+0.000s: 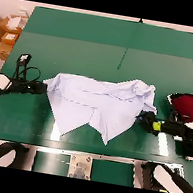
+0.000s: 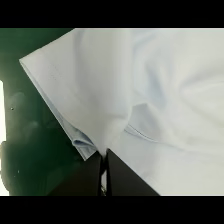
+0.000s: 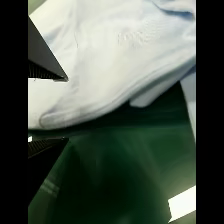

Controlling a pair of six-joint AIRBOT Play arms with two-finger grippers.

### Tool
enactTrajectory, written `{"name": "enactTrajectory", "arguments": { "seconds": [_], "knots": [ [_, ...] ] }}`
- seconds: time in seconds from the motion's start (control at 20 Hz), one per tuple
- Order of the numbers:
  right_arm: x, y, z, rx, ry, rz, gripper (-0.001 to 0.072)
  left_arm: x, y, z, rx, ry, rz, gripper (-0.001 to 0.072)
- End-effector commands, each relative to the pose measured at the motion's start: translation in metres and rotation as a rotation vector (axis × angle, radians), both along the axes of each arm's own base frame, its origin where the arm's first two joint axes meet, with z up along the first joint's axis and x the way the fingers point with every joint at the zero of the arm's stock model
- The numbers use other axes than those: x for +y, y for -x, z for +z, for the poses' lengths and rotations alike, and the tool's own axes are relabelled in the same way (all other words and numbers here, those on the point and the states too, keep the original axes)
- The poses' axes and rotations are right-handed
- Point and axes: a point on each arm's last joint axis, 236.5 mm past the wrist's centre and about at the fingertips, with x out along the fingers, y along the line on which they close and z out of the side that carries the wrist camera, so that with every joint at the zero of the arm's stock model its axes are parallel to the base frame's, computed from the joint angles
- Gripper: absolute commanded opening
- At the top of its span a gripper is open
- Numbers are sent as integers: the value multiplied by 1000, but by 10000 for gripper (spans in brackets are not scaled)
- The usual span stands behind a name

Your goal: Fold the shirts.

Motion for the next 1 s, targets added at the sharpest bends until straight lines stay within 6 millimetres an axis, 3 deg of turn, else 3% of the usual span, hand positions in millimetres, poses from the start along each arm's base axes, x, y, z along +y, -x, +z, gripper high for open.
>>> {"name": "enactTrajectory", "arguments": {
  "seconds": [0.0,0.15,0.2,0.25,0.35,0.45,0.5,0.6,0.65,0.75,0.85,0.95],
  "knots": [
    [22,-10,-11,-25,-26,-16,431,0,1,-1,4,2,0,31],
    [40,-3,-12,-7,-49,39,424,-1,3,-1,13,3,-5,32],
    [46,2,-10,1,-66,65,388,-2,4,-2,19,5,-8,31],
    [51,5,-8,-1,-75,92,332,-2,6,-3,26,6,-11,31],
    [53,5,-5,-21,-75,122,114,-3,9,-4,40,8,-17,31],
    [52,-11,14,-70,-88,142,22,-6,8,5,38,13,-31,31],
    [48,-31,37,-129,-92,147,22,-9,5,20,32,18,-53,31],
    [32,-80,109,-294,-84,140,22,-16,-9,76,-15,16,-118,31],
    [22,-103,164,-409,-62,145,22,-17,-17,113,-62,1,-149,31],
    [2,-130,284,-656,23,154,22,-14,-31,208,-216,-53,-179,31],
    [-17,-131,402,-902,153,139,22,-2,-36,314,-431,-109,-131,31],
    [-28,-111,504,-1124,289,101,22,12,-20,418,-661,-143,-44,31]
  ]
}}
